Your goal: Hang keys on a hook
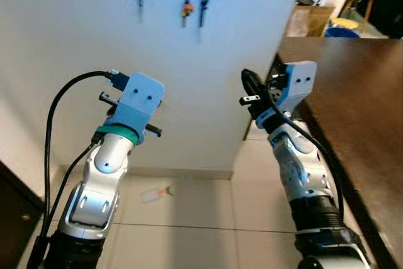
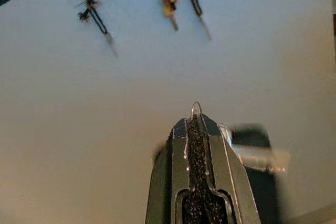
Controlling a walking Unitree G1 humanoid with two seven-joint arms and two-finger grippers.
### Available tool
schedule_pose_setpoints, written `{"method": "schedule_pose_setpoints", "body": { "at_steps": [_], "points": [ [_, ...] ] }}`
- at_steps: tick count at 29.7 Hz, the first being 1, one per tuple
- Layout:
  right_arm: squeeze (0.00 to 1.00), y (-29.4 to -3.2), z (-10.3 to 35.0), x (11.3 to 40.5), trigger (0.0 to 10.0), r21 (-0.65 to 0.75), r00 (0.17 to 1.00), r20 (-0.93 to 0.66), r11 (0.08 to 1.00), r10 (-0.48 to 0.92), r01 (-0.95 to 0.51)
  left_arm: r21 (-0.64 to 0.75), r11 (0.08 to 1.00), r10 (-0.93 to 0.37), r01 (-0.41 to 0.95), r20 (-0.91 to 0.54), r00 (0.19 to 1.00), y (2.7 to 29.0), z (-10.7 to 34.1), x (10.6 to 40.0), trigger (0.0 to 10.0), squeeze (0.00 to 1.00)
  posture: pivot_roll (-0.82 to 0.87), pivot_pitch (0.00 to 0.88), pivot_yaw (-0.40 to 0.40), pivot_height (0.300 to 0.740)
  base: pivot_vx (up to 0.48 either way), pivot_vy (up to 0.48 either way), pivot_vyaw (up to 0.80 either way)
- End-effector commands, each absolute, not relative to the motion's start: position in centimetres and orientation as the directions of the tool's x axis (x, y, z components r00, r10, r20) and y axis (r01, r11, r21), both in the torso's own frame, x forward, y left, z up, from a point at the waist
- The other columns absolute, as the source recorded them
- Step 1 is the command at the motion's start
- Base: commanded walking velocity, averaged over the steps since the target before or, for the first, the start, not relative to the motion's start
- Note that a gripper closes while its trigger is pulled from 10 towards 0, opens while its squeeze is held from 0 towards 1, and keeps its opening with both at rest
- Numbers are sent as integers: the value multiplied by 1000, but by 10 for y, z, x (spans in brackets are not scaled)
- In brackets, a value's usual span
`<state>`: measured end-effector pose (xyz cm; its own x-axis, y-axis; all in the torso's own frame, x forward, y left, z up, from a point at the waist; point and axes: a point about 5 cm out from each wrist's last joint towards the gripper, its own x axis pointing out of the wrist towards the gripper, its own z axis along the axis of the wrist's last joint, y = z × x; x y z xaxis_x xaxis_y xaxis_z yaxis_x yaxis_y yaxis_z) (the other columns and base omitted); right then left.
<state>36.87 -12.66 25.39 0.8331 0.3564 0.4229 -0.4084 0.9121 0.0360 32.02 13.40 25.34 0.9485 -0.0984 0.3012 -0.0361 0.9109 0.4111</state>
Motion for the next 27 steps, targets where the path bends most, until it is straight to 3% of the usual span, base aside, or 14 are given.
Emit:
{"method": "schedule_pose_setpoints", "body": {
  "at_steps": [1,21,27],
  "points": [
    [0,-121,252,367,10000,28,824,419,902,382,-432,427,903,-86,-52,296,951,138,250,321,10000,0,121,97,65,740,311,368,0],
    [0,-119,251,365,10000,12,808,422,889,411,-458,400,914,-66,-71,318,946,142,255,322,10000,0,120,101,64,740,370,301,0],
    [0,-122,247,364,10000,0,813,408,891,415,-454,365,926,-68,-94,406,911,140,267,317,10000,0,120,97,60,740,409,0,0]
  ]
}}
